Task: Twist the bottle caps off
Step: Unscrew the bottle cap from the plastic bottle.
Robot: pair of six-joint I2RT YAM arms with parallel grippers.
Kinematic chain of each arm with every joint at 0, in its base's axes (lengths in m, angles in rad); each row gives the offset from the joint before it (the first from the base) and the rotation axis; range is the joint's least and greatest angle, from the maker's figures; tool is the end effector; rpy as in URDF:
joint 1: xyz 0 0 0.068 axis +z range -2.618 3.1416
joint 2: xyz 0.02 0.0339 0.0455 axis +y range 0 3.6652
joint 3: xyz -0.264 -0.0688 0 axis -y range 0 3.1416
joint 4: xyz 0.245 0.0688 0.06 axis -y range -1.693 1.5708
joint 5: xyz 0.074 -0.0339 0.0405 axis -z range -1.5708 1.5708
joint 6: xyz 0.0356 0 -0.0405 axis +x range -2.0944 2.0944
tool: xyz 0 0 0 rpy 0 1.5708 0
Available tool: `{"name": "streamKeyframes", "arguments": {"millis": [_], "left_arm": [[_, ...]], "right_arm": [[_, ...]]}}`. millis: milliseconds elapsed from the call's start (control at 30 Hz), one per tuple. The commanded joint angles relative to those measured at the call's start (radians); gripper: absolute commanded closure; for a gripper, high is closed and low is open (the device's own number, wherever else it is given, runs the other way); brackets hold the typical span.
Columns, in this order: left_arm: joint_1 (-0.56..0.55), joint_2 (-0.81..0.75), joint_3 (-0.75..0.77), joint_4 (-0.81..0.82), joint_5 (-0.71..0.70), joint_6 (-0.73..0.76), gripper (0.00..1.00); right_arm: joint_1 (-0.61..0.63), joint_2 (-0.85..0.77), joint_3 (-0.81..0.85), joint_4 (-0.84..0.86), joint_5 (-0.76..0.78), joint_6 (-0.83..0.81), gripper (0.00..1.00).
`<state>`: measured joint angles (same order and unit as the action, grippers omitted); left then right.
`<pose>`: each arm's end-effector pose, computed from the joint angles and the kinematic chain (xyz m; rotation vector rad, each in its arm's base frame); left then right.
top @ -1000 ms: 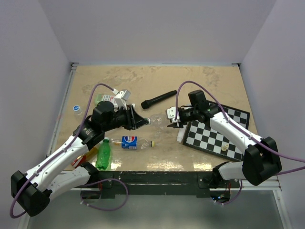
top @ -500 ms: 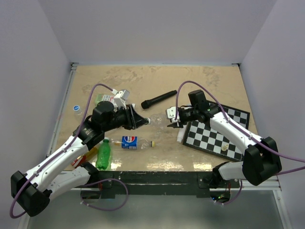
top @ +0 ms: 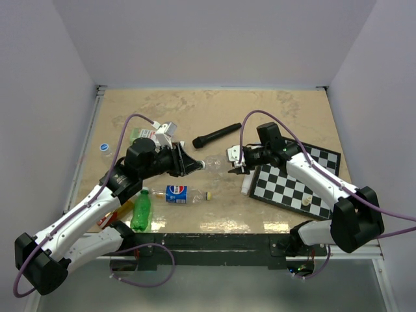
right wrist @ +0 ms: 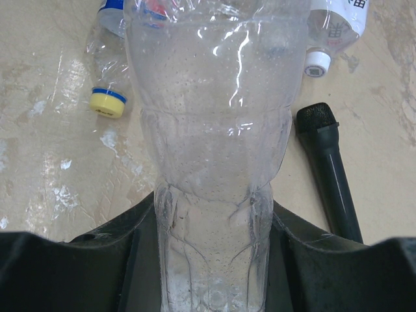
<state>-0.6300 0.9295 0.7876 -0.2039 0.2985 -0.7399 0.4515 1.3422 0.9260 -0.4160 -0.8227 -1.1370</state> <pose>0.1673 -0.1350 0.3132 0.1053 2.0915 -1.1682 0.2357 0.1433 0.2538 -1.7682 1.2339 0.5969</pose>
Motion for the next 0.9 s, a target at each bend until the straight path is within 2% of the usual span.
{"name": "streamKeyframes", "arguments": {"millis": [0, 133, 200, 367, 600, 867], "left_arm": [[0.015, -0.014, 0.019, 0.031, -0.082, 0.023, 0.99], [0.015, -0.018, 0.027, 0.014, -0.09, 0.034, 0.91], [0.016, -0.021, 0.032, 0.006, -0.093, 0.04, 0.83], [0.015, -0.032, 0.041, -0.018, -0.101, 0.063, 0.55], [0.015, -0.061, 0.07, -0.083, -0.136, 0.163, 0.26], [0.015, -0.118, 0.101, -0.141, -0.136, 0.377, 0.07]], "right_arm": [[-0.004, 0.009, 0.016, -0.038, 0.005, -0.021, 1.0], [-0.002, 0.009, 0.016, -0.04, 0.004, -0.021, 1.0], [-0.002, 0.009, 0.016, -0.038, 0.005, -0.021, 1.0], [-0.002, 0.012, 0.016, -0.04, 0.005, -0.021, 1.0], [-0.002, 0.012, 0.016, -0.04, 0.004, -0.021, 1.0], [-0.002, 0.014, 0.017, -0.041, 0.002, -0.021, 1.0]]}}
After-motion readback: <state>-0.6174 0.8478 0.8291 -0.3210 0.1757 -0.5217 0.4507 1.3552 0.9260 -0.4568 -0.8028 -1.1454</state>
